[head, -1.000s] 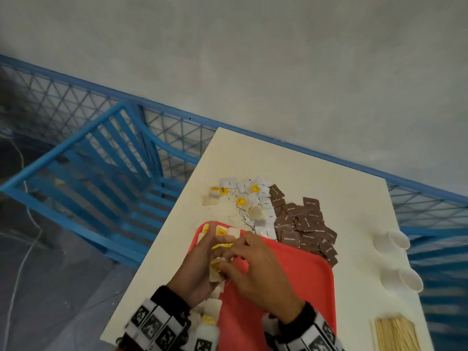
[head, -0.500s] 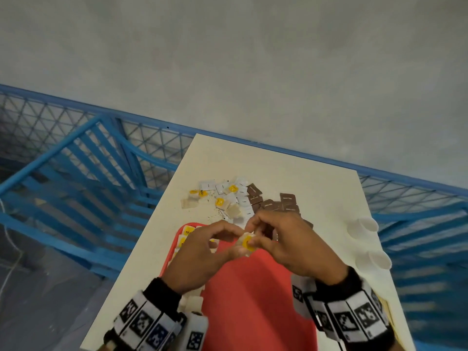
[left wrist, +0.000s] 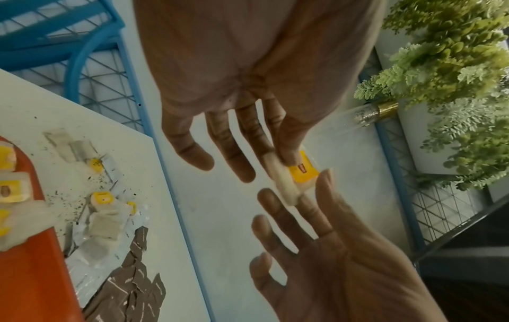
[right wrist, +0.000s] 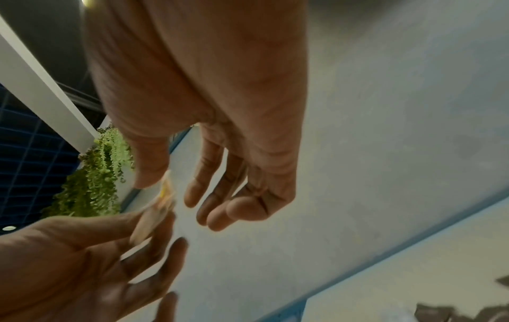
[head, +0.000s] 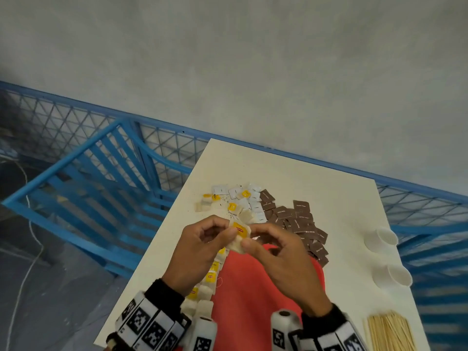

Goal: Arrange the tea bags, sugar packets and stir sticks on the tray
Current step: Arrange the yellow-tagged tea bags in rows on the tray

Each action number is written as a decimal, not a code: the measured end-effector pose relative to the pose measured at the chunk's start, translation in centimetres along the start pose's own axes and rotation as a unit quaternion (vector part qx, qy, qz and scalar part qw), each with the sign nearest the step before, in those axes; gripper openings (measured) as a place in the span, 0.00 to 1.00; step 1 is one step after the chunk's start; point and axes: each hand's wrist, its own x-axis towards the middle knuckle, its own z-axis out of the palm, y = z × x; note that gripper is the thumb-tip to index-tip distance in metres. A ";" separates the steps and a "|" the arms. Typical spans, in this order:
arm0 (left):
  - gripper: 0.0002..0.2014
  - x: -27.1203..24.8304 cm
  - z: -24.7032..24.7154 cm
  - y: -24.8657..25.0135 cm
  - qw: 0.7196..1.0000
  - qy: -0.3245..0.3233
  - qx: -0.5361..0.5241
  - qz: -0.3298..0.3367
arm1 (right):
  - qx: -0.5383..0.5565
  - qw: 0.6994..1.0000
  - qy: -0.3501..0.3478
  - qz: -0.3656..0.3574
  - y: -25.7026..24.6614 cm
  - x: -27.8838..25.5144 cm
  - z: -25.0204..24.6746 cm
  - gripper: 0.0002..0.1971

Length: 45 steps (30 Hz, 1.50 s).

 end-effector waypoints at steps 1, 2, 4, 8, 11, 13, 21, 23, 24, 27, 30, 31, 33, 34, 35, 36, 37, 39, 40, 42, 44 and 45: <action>0.08 0.0 -0.3 -0.1 1.000 0.002 -0.003 -0.006 | 0.006 1.000 0.002 -0.004 0.0 0.3 0.8 0.08; 0.08 0.1 -0.6 -0.2 1.000 0.008 -0.007 -0.011 | 0.012 1.000 0.007 -0.006 0.0 0.6 1.7 0.06; 0.10 0.4 -1.6 -0.4 0.999 0.028 -0.011 -0.024 | 0.035 0.999 0.022 0.002 0.2 1.4 3.0 0.02; 0.11 0.8 -4.2 -1.0 0.998 0.041 0.012 -0.037 | 0.063 0.998 0.008 0.023 0.3 2.9 4.8 0.02; 0.05 0.6 -5.7 -1.6 0.996 0.062 0.053 -0.040 | 0.090 0.993 0.011 0.072 1.6 3.7 6.4 0.02; 0.05 0.1 -6.9 -2.5 0.989 0.092 0.100 -0.053 | 0.082 0.988 0.030 0.126 4.2 4.0 8.0 0.05; 0.07 -3.9 -12.6 -8.5 0.955 0.054 0.196 -0.215 | 0.003 0.921 0.010 0.390 15.5 3.0 15.4 0.13; 0.08 -4.5 -13.4 -9.8 0.946 0.042 0.218 -0.236 | -0.001 0.919 0.019 0.394 16.2 3.8 16.8 0.19; 0.08 -4.6 -13.7 -10.2 0.943 0.036 0.224 -0.244 | -0.005 0.918 0.027 0.397 16.4 4.2 17.5 0.21; 0.08 -5.0 -14.0 -10.9 0.939 0.017 0.229 -0.257 | -0.009 0.912 0.065 0.405 16.5 5.1 18.9 0.22; 0.08 -4.9 -14.2 -11.3 0.935 0.006 0.231 -0.270 | -0.062 0.917 0.080 0.385 16.1 5.7 19.4 0.20; 0.08 -4.8 -14.3 -11.5 0.934 0.006 0.230 -0.275 | -0.086 0.918 0.070 0.381 16.0 5.7 19.5 0.19; 0.08 -4.5 -14.4 -11.7 0.934 0.006 0.227 -0.277 | -0.134 0.917 0.037 0.373 15.4 5.8 19.6 0.15; 0.08 -4.4 -14.5 -11.8 0.933 0.007 0.227 -0.278 | -0.155 0.918 0.032 0.364 15.4 5.7 19.6 0.15; 0.07 -4.3 -14.6 -11.9 0.933 0.007 0.227 -0.279 | -0.172 0.921 0.034 0.349 15.3 5.6 19.5 0.15; 0.07 -4.1 -14.6 -12.0 0.933 0.007 0.229 -0.278 | -0.186 0.924 0.036 0.332 15.2 5.5 19.3 0.15; 0.08 -4.0 -14.7 -12.1 0.932 0.007 0.234 -0.275 | -0.205 0.927 0.032 0.312 15.2 5.4 19.3 0.13; 0.08 -3.6 -14.7 -12.2 0.933 0.001 0.241 -0.267 | -0.242 0.933 -0.008 0.265 15.2 5.2 19.2 0.09; 0.08 -3.3 -14.6 -12.1 0.935 0.000 0.239 -0.263 | -0.260 0.933 -0.043 0.247 15.1 5.1 19.2 0.07; 0.07 -2.5 -14.3 -11.7 0.937 -0.002 0.235 -0.258 | -0.279 0.928 -0.103 0.224 15.0 5.1 18.8 0.08; 0.07 -1.4 -14.2 -11.2 0.939 -0.011 0.243 -0.242 | -0.248 0.938 -0.099 0.220 14.3 5.7 17.4 0.09; 0.07 -0.6 -14.1 -11.1 0.940 -0.016 0.250 -0.232 | -0.229 0.943 -0.085 0.228 14.1 6.3 16.2 0.09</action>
